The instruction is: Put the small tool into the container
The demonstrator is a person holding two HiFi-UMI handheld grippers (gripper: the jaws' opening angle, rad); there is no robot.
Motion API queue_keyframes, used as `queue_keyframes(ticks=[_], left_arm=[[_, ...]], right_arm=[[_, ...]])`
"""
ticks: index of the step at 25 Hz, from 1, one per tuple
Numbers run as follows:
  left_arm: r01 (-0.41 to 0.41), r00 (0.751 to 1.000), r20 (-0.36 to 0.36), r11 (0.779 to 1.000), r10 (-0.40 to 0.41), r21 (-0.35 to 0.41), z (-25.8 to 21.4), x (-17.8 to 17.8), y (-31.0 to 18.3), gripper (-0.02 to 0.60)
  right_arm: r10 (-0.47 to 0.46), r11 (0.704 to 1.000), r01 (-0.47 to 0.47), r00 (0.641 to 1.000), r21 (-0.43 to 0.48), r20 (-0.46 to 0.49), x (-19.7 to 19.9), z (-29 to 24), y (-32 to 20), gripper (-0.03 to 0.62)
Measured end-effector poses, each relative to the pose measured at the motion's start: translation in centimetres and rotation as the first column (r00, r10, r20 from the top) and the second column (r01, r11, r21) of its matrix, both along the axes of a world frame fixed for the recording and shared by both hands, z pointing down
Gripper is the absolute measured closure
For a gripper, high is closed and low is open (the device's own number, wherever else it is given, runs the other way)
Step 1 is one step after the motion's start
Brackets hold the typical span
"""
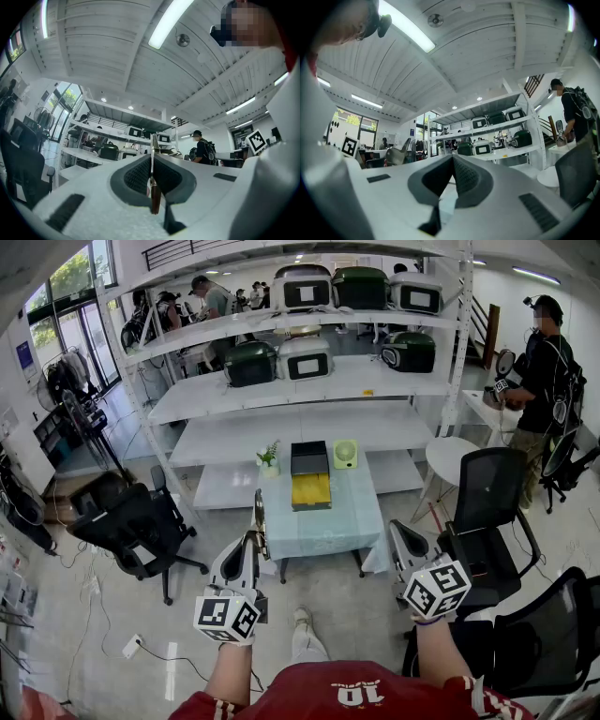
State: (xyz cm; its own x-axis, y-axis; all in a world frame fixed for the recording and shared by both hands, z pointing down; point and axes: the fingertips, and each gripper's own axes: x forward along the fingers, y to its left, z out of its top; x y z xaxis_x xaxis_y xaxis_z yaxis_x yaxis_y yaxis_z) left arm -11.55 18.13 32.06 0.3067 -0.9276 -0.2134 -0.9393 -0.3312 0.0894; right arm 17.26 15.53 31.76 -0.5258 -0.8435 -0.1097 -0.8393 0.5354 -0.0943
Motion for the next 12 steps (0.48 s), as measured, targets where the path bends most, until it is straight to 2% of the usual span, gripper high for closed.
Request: queue_keyframes(ticks=[7,12], left_arm=[[0.011,1.000,-0.001,1.000,-0.011,0.002,-0.09,-0.17,0.47,0.571],[0.033,0.999,0.033,0.999,-0.034,0.009,-0.23,-0.09,0.62,0.571]], right_arm=[[0.016,1.000,-0.016,1.000,0.008,-0.001,0.15,-0.16,0.17,0.591],[0.042,0.999,-0.042,0.999,0.006,-0.029,0.29,0.47,-0.21,0.591]])
